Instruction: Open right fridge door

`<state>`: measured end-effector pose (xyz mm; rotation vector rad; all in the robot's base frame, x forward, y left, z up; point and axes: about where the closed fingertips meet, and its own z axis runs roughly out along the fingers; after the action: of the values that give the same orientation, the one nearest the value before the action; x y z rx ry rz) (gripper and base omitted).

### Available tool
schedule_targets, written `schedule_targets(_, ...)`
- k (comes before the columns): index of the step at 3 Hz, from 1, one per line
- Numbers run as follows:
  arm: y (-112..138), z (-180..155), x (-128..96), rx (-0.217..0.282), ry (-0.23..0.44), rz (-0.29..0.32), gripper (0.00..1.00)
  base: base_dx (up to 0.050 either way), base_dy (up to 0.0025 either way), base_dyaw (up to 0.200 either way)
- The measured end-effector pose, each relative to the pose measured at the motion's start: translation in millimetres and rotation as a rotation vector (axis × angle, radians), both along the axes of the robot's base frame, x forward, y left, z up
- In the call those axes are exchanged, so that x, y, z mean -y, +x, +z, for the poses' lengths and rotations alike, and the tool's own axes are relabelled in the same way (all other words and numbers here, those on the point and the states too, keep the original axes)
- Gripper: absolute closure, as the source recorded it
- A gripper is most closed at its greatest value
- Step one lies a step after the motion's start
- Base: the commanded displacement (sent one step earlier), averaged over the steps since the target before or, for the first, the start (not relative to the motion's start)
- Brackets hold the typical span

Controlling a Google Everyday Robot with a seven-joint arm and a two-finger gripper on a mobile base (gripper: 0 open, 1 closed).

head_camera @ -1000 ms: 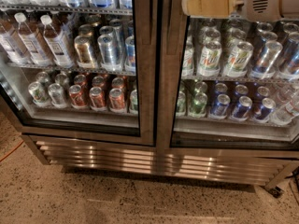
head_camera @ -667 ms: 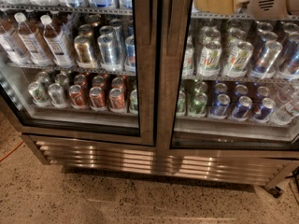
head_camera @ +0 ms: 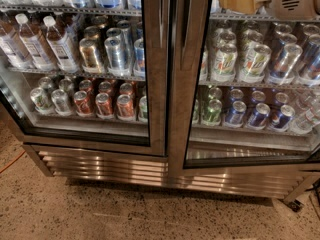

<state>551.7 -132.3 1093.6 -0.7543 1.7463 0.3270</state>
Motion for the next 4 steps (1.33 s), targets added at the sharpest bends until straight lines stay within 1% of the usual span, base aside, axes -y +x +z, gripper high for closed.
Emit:
schedule_targets(2,0.0,0.0,0.0,0.0,0.0,0.0,1.0,0.05,-0.00001,0.0)
schedule_targets(3,0.0,0.0,0.0,0.0,0.0,0.0,1.0,0.0,0.0,0.0)
schedule_targets(4,0.0,0.0,0.0,0.0,0.0,0.0,0.0,-0.049,-0.00001,0.0)
